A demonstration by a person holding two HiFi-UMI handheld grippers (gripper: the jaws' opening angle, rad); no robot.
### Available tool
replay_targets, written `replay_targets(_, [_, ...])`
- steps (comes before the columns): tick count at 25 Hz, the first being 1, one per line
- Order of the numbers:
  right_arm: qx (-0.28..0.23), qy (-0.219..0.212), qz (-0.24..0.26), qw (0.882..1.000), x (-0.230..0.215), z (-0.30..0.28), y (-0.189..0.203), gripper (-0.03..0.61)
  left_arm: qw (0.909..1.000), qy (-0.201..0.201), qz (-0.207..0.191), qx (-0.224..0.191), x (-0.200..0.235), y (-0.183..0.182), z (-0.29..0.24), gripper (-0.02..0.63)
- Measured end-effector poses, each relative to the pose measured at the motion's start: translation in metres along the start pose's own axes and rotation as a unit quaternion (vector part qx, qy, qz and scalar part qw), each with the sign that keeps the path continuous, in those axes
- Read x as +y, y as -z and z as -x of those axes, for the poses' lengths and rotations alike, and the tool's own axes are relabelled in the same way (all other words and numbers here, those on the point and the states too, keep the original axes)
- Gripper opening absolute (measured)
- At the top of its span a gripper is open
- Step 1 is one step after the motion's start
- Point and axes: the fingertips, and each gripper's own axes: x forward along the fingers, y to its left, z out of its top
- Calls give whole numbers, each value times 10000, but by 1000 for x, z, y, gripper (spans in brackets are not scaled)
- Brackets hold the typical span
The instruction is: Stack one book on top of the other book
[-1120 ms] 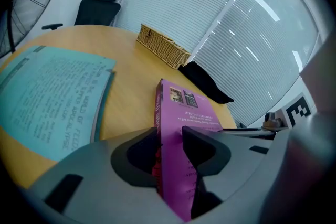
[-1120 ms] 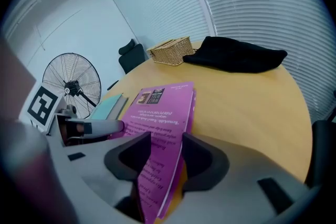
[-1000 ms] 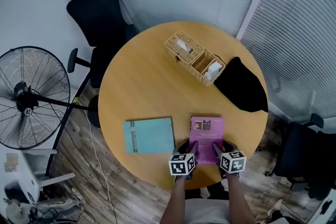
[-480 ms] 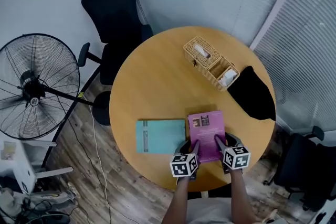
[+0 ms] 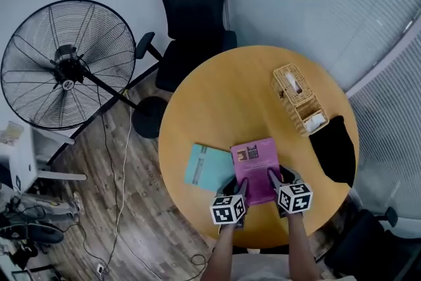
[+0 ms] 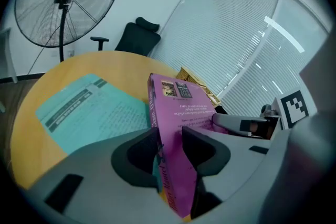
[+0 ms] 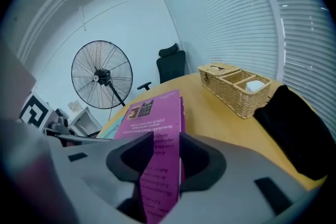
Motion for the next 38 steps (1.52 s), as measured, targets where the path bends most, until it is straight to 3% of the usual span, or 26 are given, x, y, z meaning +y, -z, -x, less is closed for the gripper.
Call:
replay_targets(5, [186, -617, 471, 9968, 22, -25, -14, 168, 9970, -476, 489, -357, 19, -7, 11, 163])
replay_targets(9, [350, -1126, 856, 9893, 51, -48, -22, 170, 9896, -878, 942, -637, 41, -9, 28, 163])
replay_targets(20, [946, -2246, 2127, 9462, 133, -101, -28, 181, 9606, -1640, 1937, -1137, 86, 3, 70, 163])
replay_targets(26, [1192, -2657, 2751, 9162, 162, -119, -25, 183, 9507, -1699, 2275, -1248, 99, 11, 77, 163])
replay_targets(33, [1534, -3271, 3437, 8668, 175, -140, -23, 183, 9496, -1523, 2451, -1223, 97, 20, 68, 156])
replay_targets(35, [1618, -3321, 3566, 8581, 174, -142, -20, 184, 9498, -1458, 2490, -1210, 93, 23, 64, 156])
replay_targets(38, [1617, -3297, 3663, 8550, 175, -142, -19, 186, 9510, -1404, 2481, -1194, 93, 24, 64, 156])
